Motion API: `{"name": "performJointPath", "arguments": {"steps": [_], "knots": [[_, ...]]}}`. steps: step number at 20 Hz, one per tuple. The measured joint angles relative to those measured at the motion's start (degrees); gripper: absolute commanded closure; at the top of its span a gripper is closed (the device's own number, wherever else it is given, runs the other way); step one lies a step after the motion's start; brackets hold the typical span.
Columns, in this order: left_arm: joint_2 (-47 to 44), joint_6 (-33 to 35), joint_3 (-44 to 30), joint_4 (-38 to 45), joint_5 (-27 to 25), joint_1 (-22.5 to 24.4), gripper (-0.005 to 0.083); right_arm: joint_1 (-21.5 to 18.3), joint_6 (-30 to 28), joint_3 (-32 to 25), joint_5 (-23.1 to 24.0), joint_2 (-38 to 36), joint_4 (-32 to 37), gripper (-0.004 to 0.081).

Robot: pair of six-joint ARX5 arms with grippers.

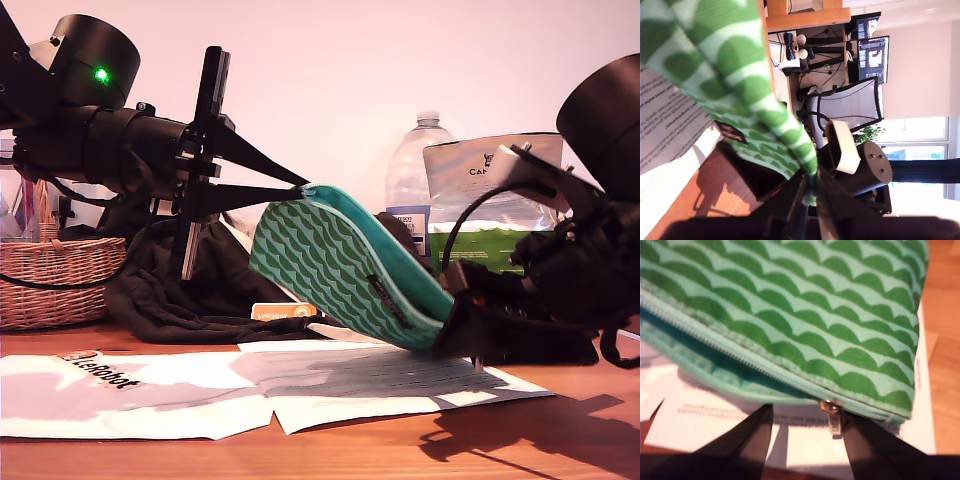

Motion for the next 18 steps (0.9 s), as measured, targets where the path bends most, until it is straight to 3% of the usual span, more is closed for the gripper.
{"name": "performJointPath", "arguments": {"steps": [3, 7, 14, 18], "knots": [[0.0, 0.0, 0.0, 0.0, 0.0, 0.0, 0.0793, 0.0, 0.0, 0.0, 0.0, 0.0, 0.2, 0.0609], [0.0, 0.0, 0.0, 0.0, -0.1, 0.0, 0.0793, 0.0, 0.0, 0.0, 0.1, 0.0, 0.1, 0.078], [0.0, 1.6, 0.0, -0.3, -0.7, 0.0, 0.0793, 0.0, 0.1, 0.0, 0.1, -0.9, -3.1, 0.0782], [0.0, 3.8, 0.0, -1.4, -1.7, -0.1, 0.0793, 0.0, 1.8, 0.0, 0.2, -6.8, -7.9, 0.0783]]}}
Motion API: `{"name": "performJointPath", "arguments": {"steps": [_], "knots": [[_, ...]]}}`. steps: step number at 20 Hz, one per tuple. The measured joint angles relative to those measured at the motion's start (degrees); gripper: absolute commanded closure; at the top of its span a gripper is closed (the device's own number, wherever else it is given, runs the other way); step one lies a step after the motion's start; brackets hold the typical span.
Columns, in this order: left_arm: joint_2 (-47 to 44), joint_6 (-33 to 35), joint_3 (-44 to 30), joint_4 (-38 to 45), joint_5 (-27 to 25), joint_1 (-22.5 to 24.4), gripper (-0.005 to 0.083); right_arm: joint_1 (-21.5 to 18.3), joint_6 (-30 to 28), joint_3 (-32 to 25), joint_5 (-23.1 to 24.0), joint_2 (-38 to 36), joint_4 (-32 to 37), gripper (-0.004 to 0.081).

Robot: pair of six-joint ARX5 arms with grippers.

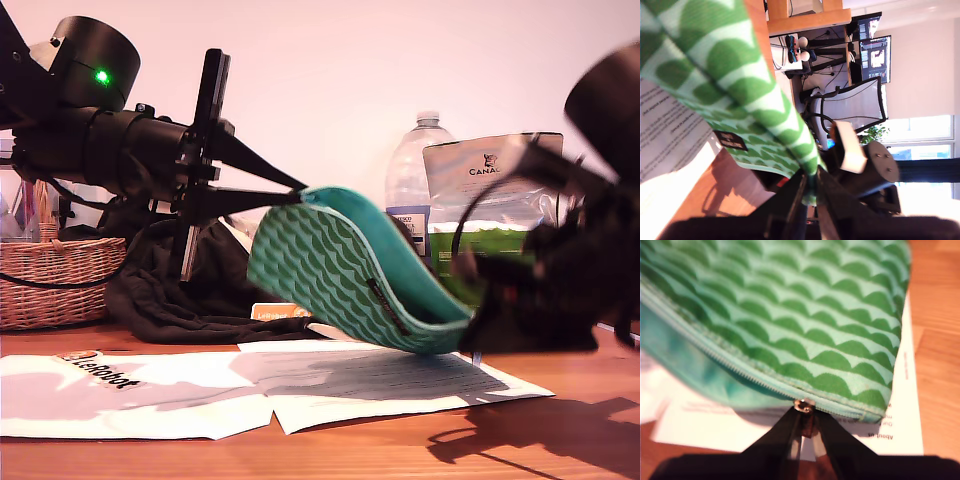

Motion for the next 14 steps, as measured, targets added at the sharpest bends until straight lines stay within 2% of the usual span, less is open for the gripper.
{"name": "performJointPath", "arguments": {"steps": [3, 7, 9, 11, 14], "knots": [[0.0, 3.0, 0.0, -2.8, -1.5, -1.1, 0.0793, 0.0, 4.4, 0.0, 0.0, -3.1, -3.8, 0.0783], [0.0, 5.5, 0.0, -3.9, -1.5, -3.3, 0.0773, 0.7, 5.7, 0.3, 0.2, -3.1, -6.9, 0.0782], [0.0, 8.1, 0.0, -4.9, -0.5, -3.3, 0.0646, 0.8, 4.4, 1.1, 1.2, -3.1, -8.4, 0.0782], [0.0, 10.7, 0.0, -6.2, 1.1, -2.8, 0.046, 0.8, 4.1, 1.9, 1.5, -3.1, -9.9, 0.0783], [0.0, 16.1, 0.0, -11.8, 2.7, -0.9, 0.0449, 0.8, 1.5, 2.1, 1.5, -3.1, -10.9, 0.0782]]}}
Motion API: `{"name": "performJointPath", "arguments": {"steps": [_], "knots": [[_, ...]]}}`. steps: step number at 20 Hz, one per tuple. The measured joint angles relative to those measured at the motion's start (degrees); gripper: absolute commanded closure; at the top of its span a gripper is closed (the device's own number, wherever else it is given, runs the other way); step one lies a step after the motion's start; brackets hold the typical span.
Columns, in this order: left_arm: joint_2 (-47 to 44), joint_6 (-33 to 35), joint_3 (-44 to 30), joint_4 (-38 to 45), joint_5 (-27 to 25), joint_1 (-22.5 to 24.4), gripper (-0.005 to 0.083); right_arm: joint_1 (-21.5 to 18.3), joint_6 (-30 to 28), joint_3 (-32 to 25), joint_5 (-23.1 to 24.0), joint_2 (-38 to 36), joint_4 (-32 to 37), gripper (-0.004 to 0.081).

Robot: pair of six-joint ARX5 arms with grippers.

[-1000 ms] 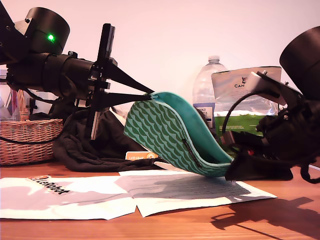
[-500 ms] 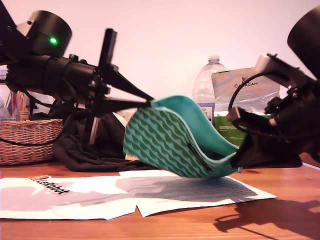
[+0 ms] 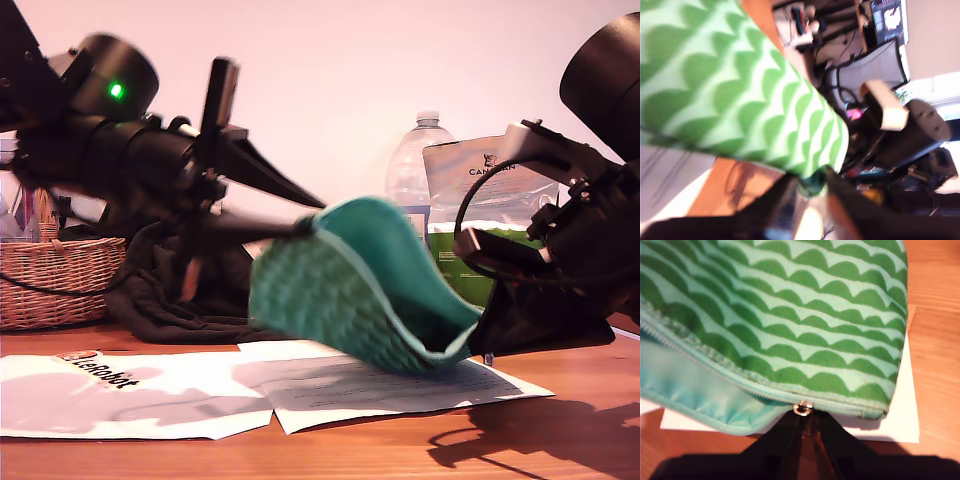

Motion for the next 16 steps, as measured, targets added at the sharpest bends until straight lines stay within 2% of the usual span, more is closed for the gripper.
{"name": "performJointPath", "arguments": {"steps": [3, 6, 8, 11, 12, 14, 16], "knots": [[0.0, 8.6, 0.0, -6.8, -0.9, 2.8, 0.0459, 0.0, -0.3, 0.0, 0.0, 0.0, 0.0, 0.0783], [0.0, 13.8, 0.0, -12.5, -3.4, 6.1, 0.0518, 0.0, -0.3, 0.1, -1.1, 0.0, 0.0, 0.0782], [0.0, 16.3, 0.0, -15.2, -4.5, 7.7, 0.0589, 0.0, -0.1, 0.1, -2.7, 0.0, 0.0, 0.0782], [0.0, 18.6, 0.0, -17.7, -4.9, 9.5, 0.0774, 0.0, 1.7, 0.4, -6.3, 0.0, -1.4, 0.0782], [0.0, 19.1, 0.0, -18.2, -5.1, 9.6, 0.0795, 0.0, 3.1, 0.9, -8.0, 0.0, -2.4, 0.0782], [-0.2, 21.1, 0.0, -18.5, -7.1, 9.5, 0.0795, 0.0, 4.5, 2.8, -10.8, 0.0, -4.9, 0.0782], [-1.6, 22.1, 0.0, -19.0, -12.5, 8.9, 0.0795, 0.0, 5.5, 5.8, -12.2, 0.0, -7.8, 0.0782]]}}
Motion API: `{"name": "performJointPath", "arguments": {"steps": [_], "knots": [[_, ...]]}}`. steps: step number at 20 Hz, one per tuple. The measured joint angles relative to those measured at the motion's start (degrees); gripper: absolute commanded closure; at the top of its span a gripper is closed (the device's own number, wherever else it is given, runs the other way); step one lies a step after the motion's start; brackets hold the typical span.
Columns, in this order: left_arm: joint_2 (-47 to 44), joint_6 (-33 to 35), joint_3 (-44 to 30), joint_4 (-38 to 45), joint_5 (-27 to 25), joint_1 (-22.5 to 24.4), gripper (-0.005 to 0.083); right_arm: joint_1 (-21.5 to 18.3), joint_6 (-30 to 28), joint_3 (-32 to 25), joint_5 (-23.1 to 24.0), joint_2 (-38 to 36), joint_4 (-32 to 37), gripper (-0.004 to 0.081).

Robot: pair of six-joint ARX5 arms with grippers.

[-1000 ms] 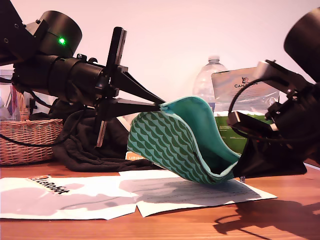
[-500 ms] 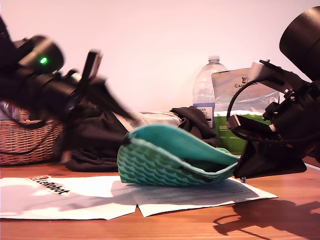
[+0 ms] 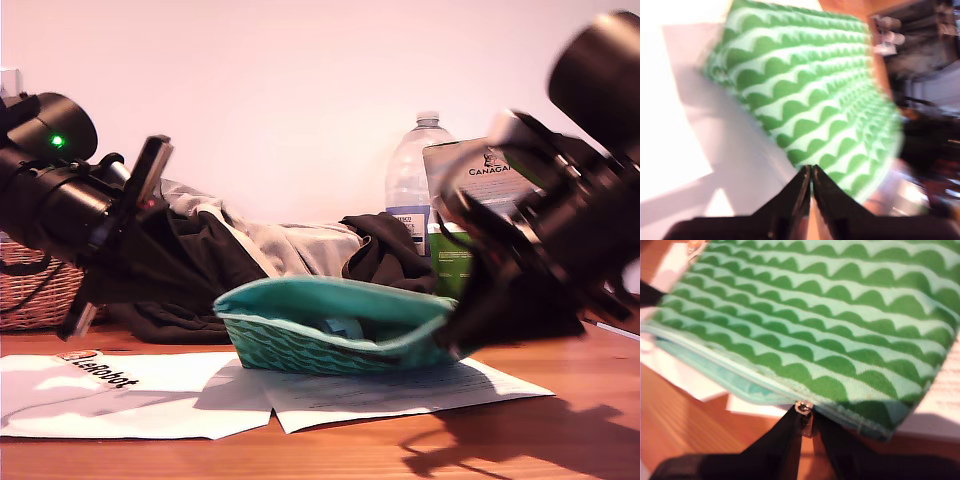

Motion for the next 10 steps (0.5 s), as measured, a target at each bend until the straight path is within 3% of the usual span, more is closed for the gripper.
{"name": "performJointPath", "arguments": {"steps": [3, 5, 10], "knots": [[-7.0, 5.7, 0.0, -0.1, -8.7, -1.3, 0.0795, 0.0, 0.2, 3.8, -1.1, 0.0, -4.2, 0.0782], [-12.9, 15.4, 0.0, 0.8, -13.8, -3.2, 0.0795, 0.0, 0.2, 4.6, -2.3, 0.0, -5.9, 0.0782], [-16.0, 29.9, 1.0, 1.1, -15.9, -9.9, 0.0795, 0.0, 0.4, 6.7, -7.6, 0.0, -10.2, 0.0782]]}}
